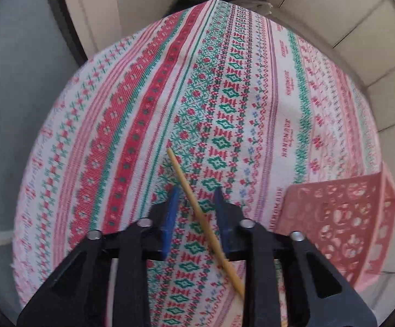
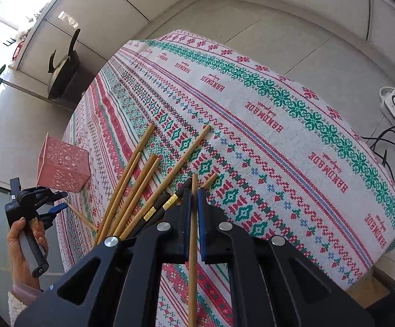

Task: Organize utensils
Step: 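Carry both held chopsticks upright toward the pink mesh cup, then lower both chopsticks into the pink cup and open both grippers, then withdraw both grippers from the cup back toward the chopstick pile, then grasp another chopstick with the left gripper while the right gripper moves to the pile, then grasp another chopstick with the right gripper while the left gripper lifts its chopstick, then carry both held chopsticks upright over the pink mesh cup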

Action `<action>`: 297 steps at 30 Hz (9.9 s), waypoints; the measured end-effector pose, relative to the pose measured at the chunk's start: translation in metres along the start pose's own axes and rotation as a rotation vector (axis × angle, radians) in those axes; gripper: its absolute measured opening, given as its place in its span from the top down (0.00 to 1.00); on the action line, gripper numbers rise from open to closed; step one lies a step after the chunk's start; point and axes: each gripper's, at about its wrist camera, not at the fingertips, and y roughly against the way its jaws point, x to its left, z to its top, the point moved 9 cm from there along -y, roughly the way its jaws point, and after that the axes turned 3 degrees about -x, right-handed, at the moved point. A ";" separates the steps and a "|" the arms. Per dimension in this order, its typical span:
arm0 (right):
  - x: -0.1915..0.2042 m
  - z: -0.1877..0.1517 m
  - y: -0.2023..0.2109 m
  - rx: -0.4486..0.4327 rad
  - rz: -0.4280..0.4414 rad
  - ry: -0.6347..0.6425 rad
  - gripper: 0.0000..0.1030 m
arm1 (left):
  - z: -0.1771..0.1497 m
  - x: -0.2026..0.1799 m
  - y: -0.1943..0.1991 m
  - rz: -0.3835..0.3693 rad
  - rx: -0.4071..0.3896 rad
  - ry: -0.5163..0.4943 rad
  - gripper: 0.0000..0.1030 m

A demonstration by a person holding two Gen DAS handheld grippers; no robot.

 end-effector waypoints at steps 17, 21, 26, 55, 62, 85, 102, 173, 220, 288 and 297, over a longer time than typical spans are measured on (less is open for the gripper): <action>0.053 -0.014 0.087 -0.121 0.182 0.146 0.95 | -0.076 0.029 0.184 -0.223 -0.328 -0.168 0.95; 0.065 -0.027 0.111 -0.140 0.201 0.195 0.95 | -0.105 0.025 0.211 -0.239 -0.402 -0.194 0.95; 0.080 -0.033 0.146 -0.174 0.227 0.232 0.95 | -0.123 0.022 0.237 -0.258 -0.470 -0.216 0.95; 0.137 0.002 0.194 -0.287 0.280 0.324 0.96 | -0.111 -0.005 0.311 -0.302 -0.702 -0.301 0.95; 0.169 0.027 0.212 -0.328 0.320 0.334 0.96 | -0.093 -0.015 0.332 -0.325 -0.748 -0.300 0.95; 0.335 0.120 0.102 -0.330 0.282 0.522 0.92 | 0.008 -0.062 0.352 -0.426 -0.829 -0.265 0.95; 0.274 0.109 0.086 -0.292 0.219 0.494 0.72 | 0.020 -0.095 0.294 -0.392 -0.721 -0.284 0.94; -0.010 0.074 0.130 -0.190 -0.174 -0.043 0.06 | -0.166 -0.248 0.034 -0.140 0.058 -0.822 0.13; -0.007 -0.004 -0.021 0.203 -0.217 -0.319 0.83 | -0.137 -0.112 0.183 -0.210 -0.322 -0.775 0.94; 0.230 0.140 0.177 -0.430 0.298 0.247 0.95 | 0.013 -0.091 0.316 -0.354 -0.717 -0.332 0.94; 0.255 0.129 0.160 -0.388 0.318 0.297 0.95 | 0.018 -0.078 0.289 -0.332 -0.650 -0.300 0.75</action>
